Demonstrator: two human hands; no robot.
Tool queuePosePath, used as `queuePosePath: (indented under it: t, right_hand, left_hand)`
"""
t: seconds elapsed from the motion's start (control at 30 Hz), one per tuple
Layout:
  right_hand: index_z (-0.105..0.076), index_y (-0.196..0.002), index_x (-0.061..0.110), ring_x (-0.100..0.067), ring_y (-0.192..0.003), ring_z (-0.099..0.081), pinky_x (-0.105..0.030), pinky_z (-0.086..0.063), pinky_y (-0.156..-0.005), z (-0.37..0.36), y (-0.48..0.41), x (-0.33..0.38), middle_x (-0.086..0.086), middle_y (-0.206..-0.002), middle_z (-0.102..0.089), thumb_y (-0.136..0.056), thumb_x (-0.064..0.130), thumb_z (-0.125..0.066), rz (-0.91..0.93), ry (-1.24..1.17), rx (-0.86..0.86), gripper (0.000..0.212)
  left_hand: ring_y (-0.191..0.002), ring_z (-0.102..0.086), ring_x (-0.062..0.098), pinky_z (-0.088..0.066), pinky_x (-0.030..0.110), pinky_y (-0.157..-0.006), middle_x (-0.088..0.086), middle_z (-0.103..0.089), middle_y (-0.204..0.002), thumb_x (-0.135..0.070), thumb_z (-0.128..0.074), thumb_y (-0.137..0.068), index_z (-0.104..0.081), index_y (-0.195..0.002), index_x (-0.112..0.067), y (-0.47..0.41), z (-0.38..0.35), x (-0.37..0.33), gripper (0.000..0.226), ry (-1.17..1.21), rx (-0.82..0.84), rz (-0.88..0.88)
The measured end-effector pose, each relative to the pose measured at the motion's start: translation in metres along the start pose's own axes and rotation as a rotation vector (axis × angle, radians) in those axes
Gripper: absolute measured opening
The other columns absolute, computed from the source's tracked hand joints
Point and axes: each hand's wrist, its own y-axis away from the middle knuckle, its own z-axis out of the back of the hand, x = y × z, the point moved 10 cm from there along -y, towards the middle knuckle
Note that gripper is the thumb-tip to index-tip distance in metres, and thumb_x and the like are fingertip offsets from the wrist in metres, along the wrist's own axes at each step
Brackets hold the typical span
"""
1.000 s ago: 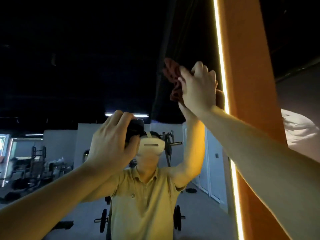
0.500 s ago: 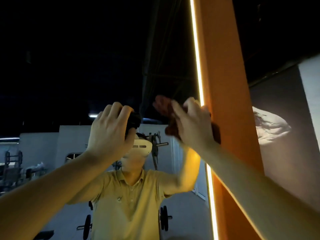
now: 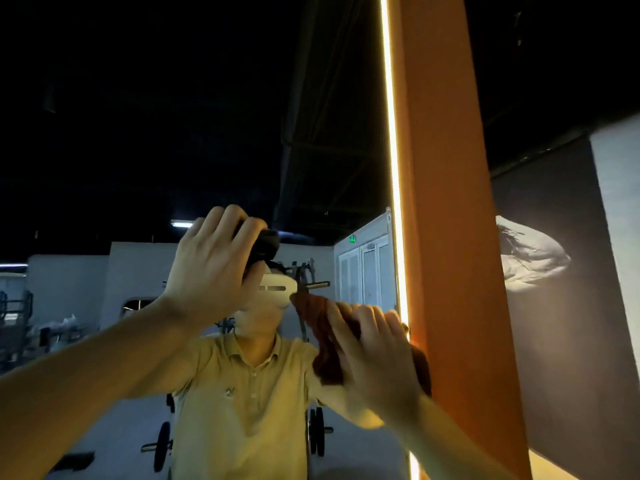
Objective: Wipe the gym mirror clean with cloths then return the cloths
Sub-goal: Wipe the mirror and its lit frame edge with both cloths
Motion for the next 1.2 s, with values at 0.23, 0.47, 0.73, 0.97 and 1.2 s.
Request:
queuePosePath:
  t: [0.23, 0.47, 0.73, 0.97, 1.2]
  right_hand:
    - [-0.052, -0.149, 0.016, -0.034, -0.12, -0.054, -0.048, -0.045, -0.101, 0.012, -0.184, -0.125, -0.017, -0.13, -0.053, -0.094, 0.019, -0.069, -0.42, 0.172, -0.103, 0.057]
    - [-0.05, -0.148, 0.017, -0.028, -0.113, -0.05, -0.049, -0.05, -0.098, -0.021, -0.078, 0.039, -0.012, -0.125, -0.047, -0.106, 0.035, -0.046, -0.147, -0.082, -0.062, 0.046]
    - [-0.057, -0.14, 0.022, -0.037, -0.101, -0.058, -0.054, -0.053, -0.087, 0.008, -0.178, -0.078, -0.014, -0.113, -0.057, -0.097, 0.032, -0.057, -0.224, 0.028, -0.106, 0.045]
    - [-0.055, -0.137, 0.013, -0.025, -0.109, -0.046, -0.041, -0.05, -0.091, -0.021, -0.163, 0.07, -0.014, -0.125, -0.045, -0.083, 0.022, -0.064, -0.23, -0.098, -0.19, 0.055]
    - [-0.053, -0.144, 0.012, -0.029, -0.102, -0.052, -0.046, -0.048, -0.09, -0.015, -0.115, 0.049, -0.015, -0.112, -0.054, -0.093, 0.031, -0.07, 0.393, -0.008, 0.004, 0.057]
  left_hand:
    - [-0.092, -0.054, 0.032, -0.048, 0.043, -0.074, 0.016, -0.057, -0.107, -0.033, -0.051, -0.091, -0.055, -0.118, -0.008, 0.005, -0.004, 0.001, 0.037, 0.046, -0.006, -0.038]
    - [-0.092, -0.052, 0.021, -0.041, 0.032, -0.072, 0.01, -0.056, -0.106, -0.023, -0.058, -0.089, -0.058, -0.117, -0.007, 0.004, 0.021, 0.028, 0.032, 0.248, -0.072, 0.125]
    - [-0.081, -0.055, 0.011, -0.037, 0.017, -0.066, 0.001, -0.055, -0.107, -0.029, -0.052, -0.101, -0.056, -0.121, -0.013, 0.023, 0.026, 0.061, 0.026, 0.384, 0.082, 0.179]
    - [-0.076, -0.068, 0.008, -0.055, 0.019, -0.06, -0.003, -0.066, -0.081, -0.014, -0.058, -0.104, -0.057, -0.111, -0.021, 0.016, 0.031, 0.09, 0.01, 0.718, -0.041, 0.429]
    - [-0.064, -0.07, 0.018, -0.06, 0.036, -0.056, -0.001, -0.068, -0.077, -0.013, -0.057, -0.105, -0.056, -0.111, -0.02, 0.027, 0.035, 0.086, 0.009, 0.824, -0.131, 0.474]
